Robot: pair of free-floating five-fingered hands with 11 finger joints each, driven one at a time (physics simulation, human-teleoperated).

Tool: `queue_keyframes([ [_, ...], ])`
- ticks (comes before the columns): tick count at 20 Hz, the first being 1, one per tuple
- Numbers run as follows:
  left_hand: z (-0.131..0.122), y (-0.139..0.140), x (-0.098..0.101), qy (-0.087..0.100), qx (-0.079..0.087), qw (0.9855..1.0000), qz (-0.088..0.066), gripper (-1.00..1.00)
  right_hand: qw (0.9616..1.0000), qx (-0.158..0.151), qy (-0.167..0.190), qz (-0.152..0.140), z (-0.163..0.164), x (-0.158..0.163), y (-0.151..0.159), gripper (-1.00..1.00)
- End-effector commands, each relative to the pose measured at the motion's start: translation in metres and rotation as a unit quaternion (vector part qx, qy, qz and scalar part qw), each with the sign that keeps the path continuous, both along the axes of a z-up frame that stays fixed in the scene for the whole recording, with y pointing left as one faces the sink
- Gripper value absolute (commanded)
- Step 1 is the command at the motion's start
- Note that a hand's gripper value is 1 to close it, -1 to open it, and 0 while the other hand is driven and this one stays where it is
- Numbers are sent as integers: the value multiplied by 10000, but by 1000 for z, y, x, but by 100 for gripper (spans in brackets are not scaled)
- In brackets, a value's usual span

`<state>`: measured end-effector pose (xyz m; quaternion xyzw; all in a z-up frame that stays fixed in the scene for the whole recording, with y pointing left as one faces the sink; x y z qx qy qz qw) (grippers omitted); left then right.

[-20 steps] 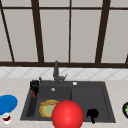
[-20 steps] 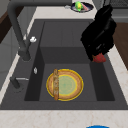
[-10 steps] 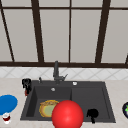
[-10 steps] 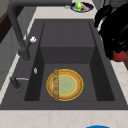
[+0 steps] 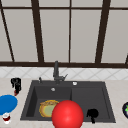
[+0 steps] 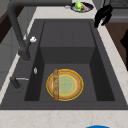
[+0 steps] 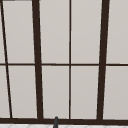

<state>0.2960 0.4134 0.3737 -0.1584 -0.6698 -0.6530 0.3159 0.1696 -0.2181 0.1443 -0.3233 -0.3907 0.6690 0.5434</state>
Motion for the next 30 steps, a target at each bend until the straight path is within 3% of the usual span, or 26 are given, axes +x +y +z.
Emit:
queue_keyframes([
  [1, 0, 31, -5, 57, -57, 10000, 0, 100, 10000, 0, 0, 0, 0, 0, 0, 0],
  [4, -11, 55, -3, 1, -99, 10000, -1, 100, 10000, 0, 0, 0, 0, 0, 0, 0],
  [7, -39, 80, -4, -153, -189, 9997, -2, 100, 10000, 0, 0, 0, 0, 0, 0, 0],
  [15, -102, 141, -13, -151, -226, 9996, -48, 100, 10000, 0, 0, 0, 0, 0, 0, 0],
  [17, -118, 145, -9, -126, -259, 9995, -90, 100, 10000, 0, 0, 0, 0, 0, 0, 0],
  [20, -142, 150, 4, -210, -316, 9993, -8, 100, 10000, 0, 0, 0, 0, 0, 0, 0],
  [30, -219, 166, 27, -412, -249, 9988, -34, 100, 10000, 0, 0, 0, 0, 0, 0, 0],
])
